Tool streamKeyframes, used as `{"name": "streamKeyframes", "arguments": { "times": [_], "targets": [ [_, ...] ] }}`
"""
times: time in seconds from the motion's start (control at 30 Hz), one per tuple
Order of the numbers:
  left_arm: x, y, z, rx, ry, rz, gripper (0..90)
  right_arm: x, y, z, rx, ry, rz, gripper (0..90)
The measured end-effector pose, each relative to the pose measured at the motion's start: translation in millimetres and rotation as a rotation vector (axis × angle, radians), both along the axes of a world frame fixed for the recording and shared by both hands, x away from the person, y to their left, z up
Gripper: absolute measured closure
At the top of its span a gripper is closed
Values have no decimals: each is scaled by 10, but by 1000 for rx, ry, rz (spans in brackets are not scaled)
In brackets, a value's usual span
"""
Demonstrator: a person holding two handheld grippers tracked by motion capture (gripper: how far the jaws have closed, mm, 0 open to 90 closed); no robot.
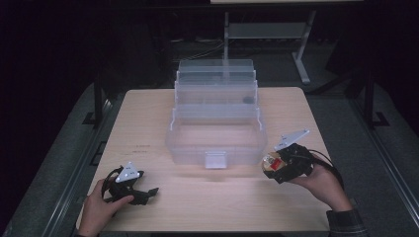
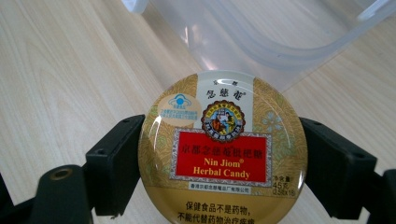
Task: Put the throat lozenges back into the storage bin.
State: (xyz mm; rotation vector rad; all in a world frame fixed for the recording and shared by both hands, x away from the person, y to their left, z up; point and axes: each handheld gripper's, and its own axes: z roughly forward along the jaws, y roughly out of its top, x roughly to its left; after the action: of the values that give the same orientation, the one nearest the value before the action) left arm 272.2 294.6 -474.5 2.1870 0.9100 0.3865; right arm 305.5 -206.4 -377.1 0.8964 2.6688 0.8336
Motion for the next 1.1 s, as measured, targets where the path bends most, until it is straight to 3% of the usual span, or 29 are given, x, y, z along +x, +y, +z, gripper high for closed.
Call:
{"name": "streamKeyframes", "arguments": {
  "times": [1.1],
  "targets": [
    [1, 1, 0, 2, -2, -1, 119, 256, -15, 305, 18, -27, -33, 196]
  ]
}}
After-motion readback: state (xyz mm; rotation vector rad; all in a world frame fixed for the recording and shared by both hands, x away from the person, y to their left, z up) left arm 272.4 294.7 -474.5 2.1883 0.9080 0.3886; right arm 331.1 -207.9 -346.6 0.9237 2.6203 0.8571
